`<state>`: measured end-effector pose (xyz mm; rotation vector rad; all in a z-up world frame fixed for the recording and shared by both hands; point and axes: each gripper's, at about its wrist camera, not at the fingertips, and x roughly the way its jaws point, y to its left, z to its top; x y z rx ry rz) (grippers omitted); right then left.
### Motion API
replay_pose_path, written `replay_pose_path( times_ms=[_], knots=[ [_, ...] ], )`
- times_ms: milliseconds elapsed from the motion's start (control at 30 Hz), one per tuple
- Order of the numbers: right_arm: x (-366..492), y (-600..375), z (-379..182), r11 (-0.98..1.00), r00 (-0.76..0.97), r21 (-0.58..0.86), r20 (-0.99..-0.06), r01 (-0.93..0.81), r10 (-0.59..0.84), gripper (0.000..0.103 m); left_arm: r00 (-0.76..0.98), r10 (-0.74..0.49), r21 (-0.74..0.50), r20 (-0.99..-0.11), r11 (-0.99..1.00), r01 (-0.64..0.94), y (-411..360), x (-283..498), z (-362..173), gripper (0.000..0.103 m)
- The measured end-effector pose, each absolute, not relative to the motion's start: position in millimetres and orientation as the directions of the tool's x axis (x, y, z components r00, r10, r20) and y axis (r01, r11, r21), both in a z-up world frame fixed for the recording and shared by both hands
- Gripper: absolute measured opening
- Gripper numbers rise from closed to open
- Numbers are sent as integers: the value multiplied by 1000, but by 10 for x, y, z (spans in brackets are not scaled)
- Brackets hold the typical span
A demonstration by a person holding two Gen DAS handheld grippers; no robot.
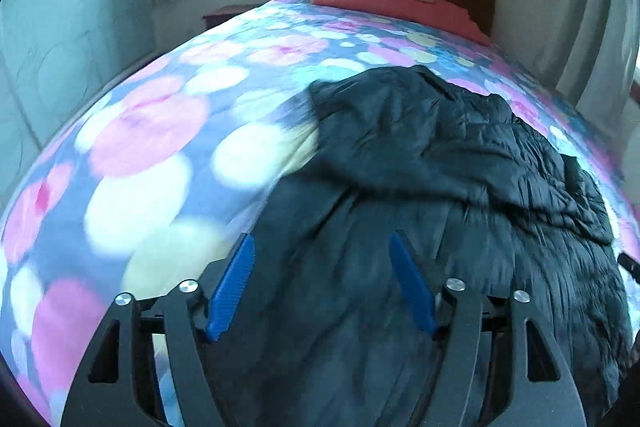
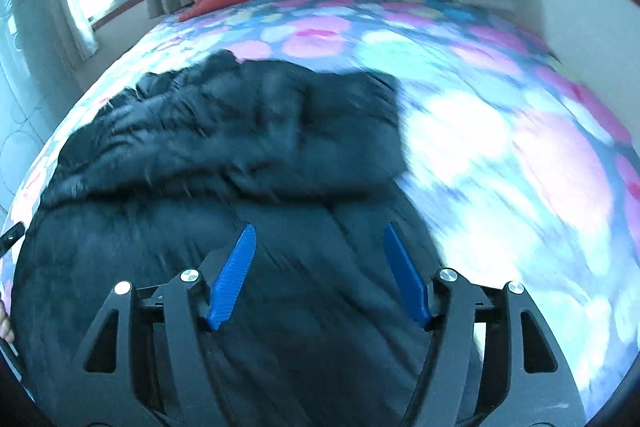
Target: Fold large clothes
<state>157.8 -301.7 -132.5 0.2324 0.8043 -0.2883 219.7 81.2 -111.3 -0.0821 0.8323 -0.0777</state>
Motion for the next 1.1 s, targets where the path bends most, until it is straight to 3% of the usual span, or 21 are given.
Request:
replay_pose_path(
  times_ms=[167, 300, 633, 700, 733, 767, 967, 1100],
  knots=[
    [802, -3248, -1479, 905, 620, 113, -762, 411, -186, 67, 638, -99, -152, -764, 988, -28, 1229, 1554, -1206, 72],
    [313, -3317, -1692, 883, 592, 166, -793, 438, -145, 67, 585, -177, -257, -792, 965, -56, 1429, 1115, -1362, 72],
    [-173, -3172, -1877, 869, 604, 290, -797, 401, -13, 67, 557, -305, -391, -773, 920, -38, 1470, 567, -1538, 72],
    [-193, -3106, -1871, 876, 612, 290, -791, 385, -8, 60, 560, -326, -416, -762, 909, -35, 1467, 551, -1529, 72],
    [-196, -3092, -1871, 875, 617, 308, -787, 375, 13, 47, 561, -339, -432, -755, 901, -37, 1475, 536, -1527, 72],
    [-205, -3070, -1880, 867, 619, 328, -785, 374, 29, 42, 562, -348, -443, -751, 896, -38, 1494, 502, -1526, 72],
    [-202, -3038, -1863, 866, 633, 349, -773, 357, 51, 26, 569, -349, -451, -744, 891, -43, 1494, 484, -1556, 61],
    [-230, -3029, -1823, 866, 652, 362, -756, 346, 56, 17, 579, -320, -424, -750, 904, -51, 1472, 480, -1577, 34]
  ],
)
